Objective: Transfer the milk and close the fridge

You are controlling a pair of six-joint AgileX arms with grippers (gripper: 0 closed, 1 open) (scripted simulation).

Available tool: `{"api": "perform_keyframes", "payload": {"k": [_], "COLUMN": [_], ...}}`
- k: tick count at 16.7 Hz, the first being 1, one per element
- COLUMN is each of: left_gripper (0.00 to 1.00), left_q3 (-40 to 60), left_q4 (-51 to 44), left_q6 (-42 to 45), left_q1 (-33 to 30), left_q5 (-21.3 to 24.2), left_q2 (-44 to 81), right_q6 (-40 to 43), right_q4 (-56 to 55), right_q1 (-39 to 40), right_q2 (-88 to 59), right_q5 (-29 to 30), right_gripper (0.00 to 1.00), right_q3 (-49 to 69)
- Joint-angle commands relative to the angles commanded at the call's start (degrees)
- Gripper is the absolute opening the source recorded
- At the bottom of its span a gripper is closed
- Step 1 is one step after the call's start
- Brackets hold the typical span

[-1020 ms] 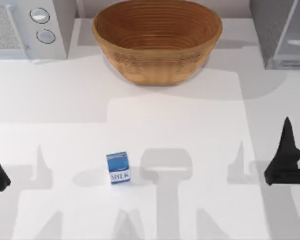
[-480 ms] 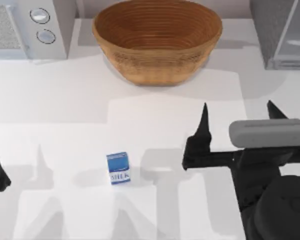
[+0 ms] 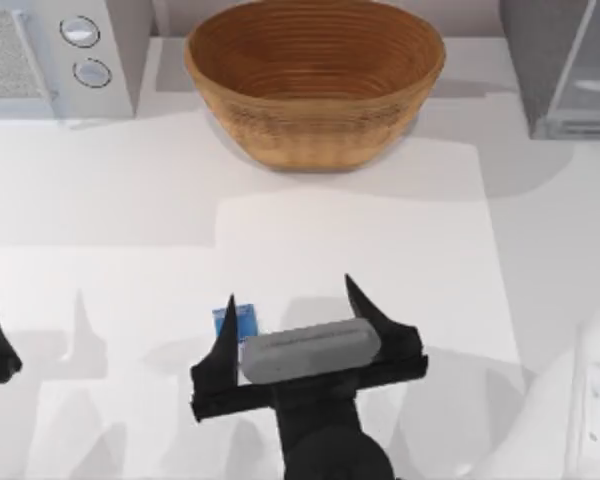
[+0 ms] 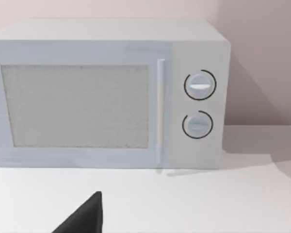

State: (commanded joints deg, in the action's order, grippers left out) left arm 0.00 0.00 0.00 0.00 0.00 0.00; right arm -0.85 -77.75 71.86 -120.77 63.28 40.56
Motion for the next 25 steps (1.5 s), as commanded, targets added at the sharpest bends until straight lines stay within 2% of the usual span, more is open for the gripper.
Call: {"api": "perform_keyframes", "payload": {"k": [7, 14, 20, 24, 25], "left_gripper": [1.0, 1.0, 1.0, 1.0, 1.0], "left_q3": [0.0, 0.0, 0.0, 0.0, 0.0], "left_q4": [0.0, 0.0, 0.0, 0.0, 0.0], "left_q6": [0.0, 0.0, 0.0, 0.0, 0.0], "left_q1": [0.0, 0.0, 0.0, 0.0, 0.0], "left_q5": [0.0, 0.0, 0.0, 0.0, 0.0], "left_q2": [0.0, 0.0, 0.0, 0.0, 0.0], "right_q6": [-0.4, -0.5, -0.3, -0.2, -0.2], "right_q4": [-8.6, -8.8, -5.8, -5.7, -5.7], "right_q1": [2.9, 2.5, -2.3, -2.5, -2.5], "right_q2": [-18.2, -18.9, -20.4, -20.4, -20.4], "right_q5": [1.5, 1.3, -3.7, -3.8, -3.8], "right_gripper": [1.0, 1.0, 1.0, 1.0, 0.92], "right_q3": [10.7, 11.2, 16.1, 16.3, 16.3]}}
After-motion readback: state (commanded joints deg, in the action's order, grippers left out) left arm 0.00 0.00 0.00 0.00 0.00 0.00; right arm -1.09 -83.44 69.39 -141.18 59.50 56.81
